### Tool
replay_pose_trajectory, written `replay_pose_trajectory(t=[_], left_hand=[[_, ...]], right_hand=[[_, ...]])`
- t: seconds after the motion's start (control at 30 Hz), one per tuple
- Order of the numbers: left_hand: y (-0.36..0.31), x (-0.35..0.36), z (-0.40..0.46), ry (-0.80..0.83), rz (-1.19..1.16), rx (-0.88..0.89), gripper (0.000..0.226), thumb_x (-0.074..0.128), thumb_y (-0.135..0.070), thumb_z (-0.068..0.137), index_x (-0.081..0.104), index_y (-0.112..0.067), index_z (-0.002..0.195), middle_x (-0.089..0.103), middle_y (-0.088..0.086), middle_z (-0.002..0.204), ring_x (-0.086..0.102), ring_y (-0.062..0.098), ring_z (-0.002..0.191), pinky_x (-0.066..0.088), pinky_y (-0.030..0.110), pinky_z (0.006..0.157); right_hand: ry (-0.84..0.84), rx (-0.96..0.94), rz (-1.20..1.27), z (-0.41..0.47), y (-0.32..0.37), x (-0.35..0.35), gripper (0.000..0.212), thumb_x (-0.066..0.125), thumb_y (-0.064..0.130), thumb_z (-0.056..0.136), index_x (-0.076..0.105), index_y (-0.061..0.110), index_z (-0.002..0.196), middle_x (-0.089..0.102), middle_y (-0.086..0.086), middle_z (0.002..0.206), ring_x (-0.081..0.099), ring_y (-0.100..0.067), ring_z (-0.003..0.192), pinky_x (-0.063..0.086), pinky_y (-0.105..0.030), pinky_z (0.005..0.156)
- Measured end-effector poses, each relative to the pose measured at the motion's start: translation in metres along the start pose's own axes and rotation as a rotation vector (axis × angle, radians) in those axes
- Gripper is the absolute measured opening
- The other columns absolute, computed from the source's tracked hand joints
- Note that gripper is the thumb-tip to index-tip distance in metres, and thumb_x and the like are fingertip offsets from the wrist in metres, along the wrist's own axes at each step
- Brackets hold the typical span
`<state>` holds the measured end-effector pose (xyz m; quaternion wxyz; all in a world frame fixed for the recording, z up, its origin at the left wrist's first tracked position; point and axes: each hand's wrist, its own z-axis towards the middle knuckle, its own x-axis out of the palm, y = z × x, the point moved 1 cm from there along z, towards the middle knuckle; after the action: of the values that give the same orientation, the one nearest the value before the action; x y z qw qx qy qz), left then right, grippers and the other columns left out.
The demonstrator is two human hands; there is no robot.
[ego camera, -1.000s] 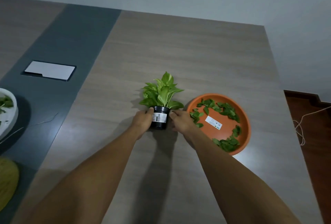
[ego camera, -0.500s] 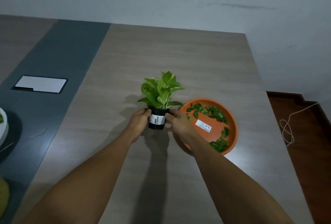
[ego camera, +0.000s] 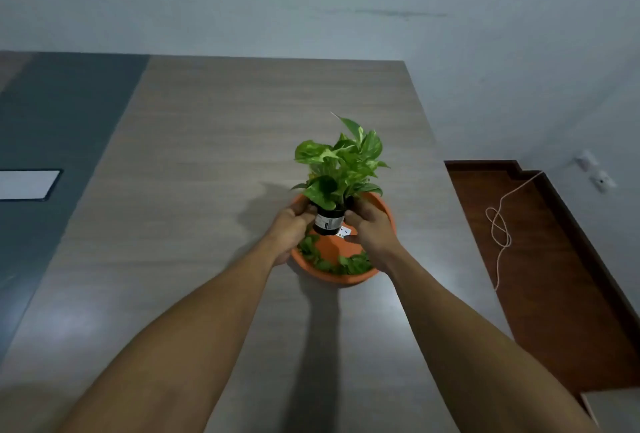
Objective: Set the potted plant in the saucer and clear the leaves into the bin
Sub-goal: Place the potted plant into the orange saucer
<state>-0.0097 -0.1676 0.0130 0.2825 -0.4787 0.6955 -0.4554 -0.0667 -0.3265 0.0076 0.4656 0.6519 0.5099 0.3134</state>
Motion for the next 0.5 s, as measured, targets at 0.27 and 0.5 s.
replay_pose_trajectory(t=[0.27, 0.5], left_hand=[[0.035, 0.039, 0.014, -0.085, -0.001, -0.077, 0.023, 0.056, -0.005, 0.098, 0.068, -0.014, 0.115, 0.071, -0.002, 0.094, 0.061, 0.007, 0.072, 0.041, 0.019, 0.054], [0.06, 0.045, 0.026, -0.12, -0.078, -0.102, 0.041, 0.054, 0.011, 0.09, 0.066, -0.009, 0.124, 0.077, 0.007, 0.099, 0.074, 0.029, 0.09, 0.061, 0.047, 0.083]], right_hand=[[-0.01, 0.013, 0.082, -0.004, -0.024, -0.041, 0.027, 0.052, 0.009, 0.102, 0.059, 0.024, 0.122, 0.067, 0.014, 0.111, 0.062, -0.013, 0.102, 0.052, -0.037, 0.083], [-0.012, 0.007, 0.09, 0.013, -0.05, -0.048, 0.032, 0.057, 0.01, 0.099, 0.06, 0.013, 0.131, 0.069, -0.001, 0.124, 0.065, -0.012, 0.099, 0.054, -0.024, 0.073]])
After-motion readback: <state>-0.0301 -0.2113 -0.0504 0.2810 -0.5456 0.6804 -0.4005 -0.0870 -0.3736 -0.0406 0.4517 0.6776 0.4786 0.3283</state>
